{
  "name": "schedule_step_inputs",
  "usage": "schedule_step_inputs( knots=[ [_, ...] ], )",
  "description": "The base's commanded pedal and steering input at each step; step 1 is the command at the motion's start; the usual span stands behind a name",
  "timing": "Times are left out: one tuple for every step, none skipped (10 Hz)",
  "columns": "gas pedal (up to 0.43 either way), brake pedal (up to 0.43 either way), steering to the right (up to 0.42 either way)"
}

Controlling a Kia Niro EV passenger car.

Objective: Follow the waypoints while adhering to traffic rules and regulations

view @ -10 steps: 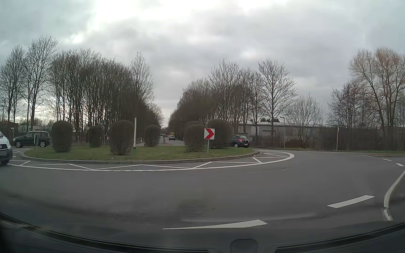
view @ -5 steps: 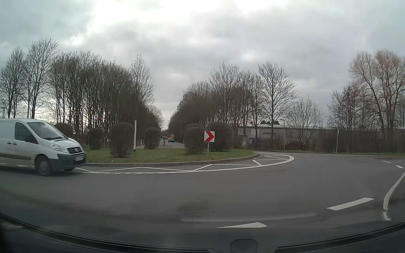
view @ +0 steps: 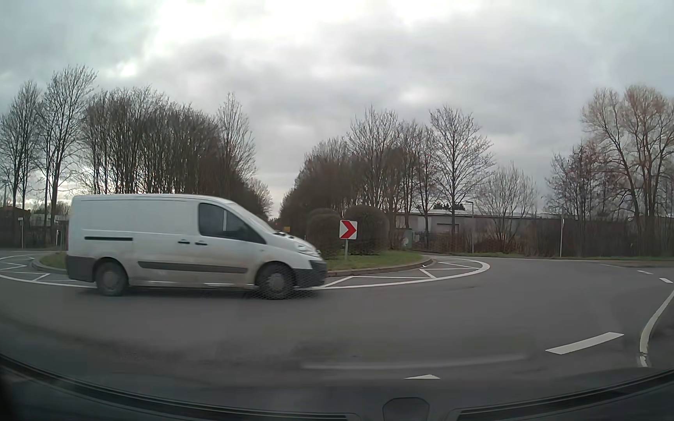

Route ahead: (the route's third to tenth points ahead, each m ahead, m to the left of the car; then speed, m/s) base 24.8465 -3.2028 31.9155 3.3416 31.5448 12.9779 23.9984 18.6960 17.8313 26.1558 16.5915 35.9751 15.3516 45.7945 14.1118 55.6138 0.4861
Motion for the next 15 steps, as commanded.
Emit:
schedule_step_inputs(
  knots=[
    [0.409, 0.0, 0.048],
    [0.409, 0.0, 0.063],
    [0.409, 0.0, 0.079],
    [0.421, 0.0, 0.101],
    [0.421, 0.0, 0.126],
    [0.421, 0.0, 0.153],
    [0.421, 0.0, 0.175],
    [0.421, 0.0, 0.197],
    [0.421, 0.0, 0.215],
    [0.39, 0.0, 0.227],
    [0.398, 0.0, 0.235],
    [0.409, 0.0, 0.237],
    [0.429, 0.0, 0.241],
    [0.449, 0.0, 0.247],
    [0.449, 0.0, 0.254]
  ],
)
